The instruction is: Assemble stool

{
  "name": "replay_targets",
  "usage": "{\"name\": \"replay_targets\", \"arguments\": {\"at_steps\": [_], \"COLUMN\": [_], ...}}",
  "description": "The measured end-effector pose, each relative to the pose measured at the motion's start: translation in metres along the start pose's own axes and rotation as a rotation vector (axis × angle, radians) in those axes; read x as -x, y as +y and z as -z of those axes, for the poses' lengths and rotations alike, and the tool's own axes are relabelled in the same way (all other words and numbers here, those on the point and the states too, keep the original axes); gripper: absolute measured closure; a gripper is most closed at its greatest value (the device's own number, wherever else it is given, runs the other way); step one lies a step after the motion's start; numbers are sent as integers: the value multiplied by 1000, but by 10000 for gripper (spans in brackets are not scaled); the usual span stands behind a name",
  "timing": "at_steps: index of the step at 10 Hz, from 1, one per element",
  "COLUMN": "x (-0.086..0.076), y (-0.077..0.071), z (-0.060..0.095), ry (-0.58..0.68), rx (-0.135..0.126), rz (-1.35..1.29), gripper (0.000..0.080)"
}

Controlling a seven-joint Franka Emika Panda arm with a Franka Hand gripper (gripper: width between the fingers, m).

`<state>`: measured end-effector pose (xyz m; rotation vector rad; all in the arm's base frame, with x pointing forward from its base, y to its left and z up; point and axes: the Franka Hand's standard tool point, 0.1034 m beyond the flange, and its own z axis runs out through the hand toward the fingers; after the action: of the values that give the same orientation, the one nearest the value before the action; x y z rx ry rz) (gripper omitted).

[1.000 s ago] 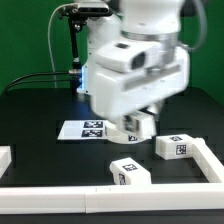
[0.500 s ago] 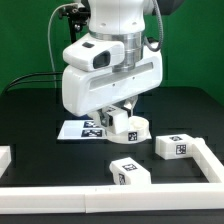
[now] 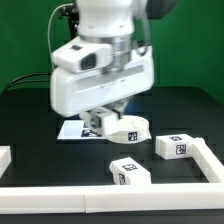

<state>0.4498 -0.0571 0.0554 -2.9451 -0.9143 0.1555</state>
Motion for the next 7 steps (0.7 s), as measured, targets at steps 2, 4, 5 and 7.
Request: {"name": "replay_targets", "arguments": {"at_steps": [2, 4, 5, 7], "x": [13, 12, 12, 35], "y": [25, 23, 23, 39], "z": [4, 2, 2, -13], "ry": [13, 12, 12, 85], "rx": [-9, -9, -9, 17], "rz": [51, 48, 47, -118], "gripper": [462, 462, 462, 462]}}
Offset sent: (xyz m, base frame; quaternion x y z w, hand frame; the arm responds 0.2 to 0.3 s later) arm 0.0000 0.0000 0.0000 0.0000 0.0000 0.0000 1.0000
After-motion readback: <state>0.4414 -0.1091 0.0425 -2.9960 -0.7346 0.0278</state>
